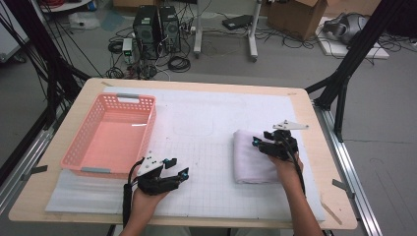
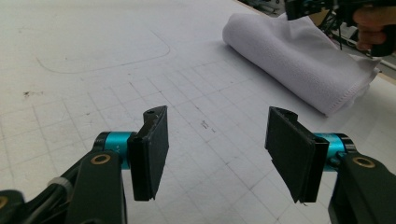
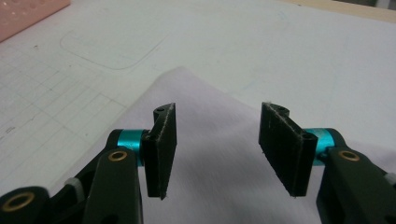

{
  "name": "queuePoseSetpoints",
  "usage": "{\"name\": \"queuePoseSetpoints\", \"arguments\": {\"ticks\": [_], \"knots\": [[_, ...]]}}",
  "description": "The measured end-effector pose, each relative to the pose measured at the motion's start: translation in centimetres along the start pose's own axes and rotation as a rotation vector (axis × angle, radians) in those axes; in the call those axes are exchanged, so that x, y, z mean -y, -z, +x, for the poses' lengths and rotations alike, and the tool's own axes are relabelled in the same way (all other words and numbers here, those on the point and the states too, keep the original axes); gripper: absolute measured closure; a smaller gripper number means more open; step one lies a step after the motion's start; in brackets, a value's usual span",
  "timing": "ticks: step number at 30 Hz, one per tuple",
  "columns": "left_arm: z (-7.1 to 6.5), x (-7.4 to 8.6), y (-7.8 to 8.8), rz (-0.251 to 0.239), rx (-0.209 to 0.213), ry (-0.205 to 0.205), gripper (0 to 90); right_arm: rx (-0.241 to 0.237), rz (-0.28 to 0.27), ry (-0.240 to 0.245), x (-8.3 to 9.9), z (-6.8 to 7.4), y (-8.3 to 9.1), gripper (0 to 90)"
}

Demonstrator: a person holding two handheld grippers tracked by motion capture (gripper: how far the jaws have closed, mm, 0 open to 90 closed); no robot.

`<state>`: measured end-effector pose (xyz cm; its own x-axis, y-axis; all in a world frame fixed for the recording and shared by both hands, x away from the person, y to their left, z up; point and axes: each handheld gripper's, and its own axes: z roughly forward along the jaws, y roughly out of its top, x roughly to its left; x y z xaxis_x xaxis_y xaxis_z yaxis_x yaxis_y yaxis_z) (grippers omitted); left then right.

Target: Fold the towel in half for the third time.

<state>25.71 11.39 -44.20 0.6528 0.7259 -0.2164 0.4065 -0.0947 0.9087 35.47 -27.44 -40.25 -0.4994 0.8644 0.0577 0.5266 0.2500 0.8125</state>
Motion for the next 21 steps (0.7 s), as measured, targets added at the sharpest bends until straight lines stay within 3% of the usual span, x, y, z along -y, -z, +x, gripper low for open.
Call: {"name": "queuePoseSetpoints", "arguments": {"ticks": [3, 5, 6, 8, 13, 17, 20, 21], "knots": [[0.0, 0.0, 0.0, -0.004, 0.0, 0.002, 39.8, 0.017, 0.077, 0.042, -0.7, 0.7, -2.1, 62.9], [0.0, 0.0, 0.1, -0.006, -0.002, -0.001, 39.9, 0.045, 0.148, 0.058, -0.7, 1.0, -3.5, 62.4], [0.0, 0.0, 0.1, -0.007, -0.003, 0.001, 39.9, 0.047, 0.157, 0.057, -0.6, 1.2, -4.0, 61.2], [0.0, -0.1, 0.2, -0.009, -0.003, 0.001, 39.9, 0.03, 0.151, 0.036, -0.5, 1.5, -4.5, 59.2], [0.1, 0.0, 0.0, -0.003, -0.003, 0.0, 39.9, -0.059, 0.13, 0.063, -0.8, 3.3, -5.6, 52.4], [0.1, -0.1, 0.1, -0.012, -0.002, -0.002, 39.9, -0.045, 0.12, 0.107, -0.9, 4.4, -6.5, 49.7], [0.2, 0.0, 0.0, -0.008, -0.002, -0.002, 39.8, -0.055, 0.114, 0.087, -1.1, 3.9, -5.8, 45.1], [0.1, 0.0, 0.0, -0.008, -0.001, -0.001, 39.8, -0.053, 0.079, 0.067, -1.3, 3.5, -4.9, 45.3]]}}
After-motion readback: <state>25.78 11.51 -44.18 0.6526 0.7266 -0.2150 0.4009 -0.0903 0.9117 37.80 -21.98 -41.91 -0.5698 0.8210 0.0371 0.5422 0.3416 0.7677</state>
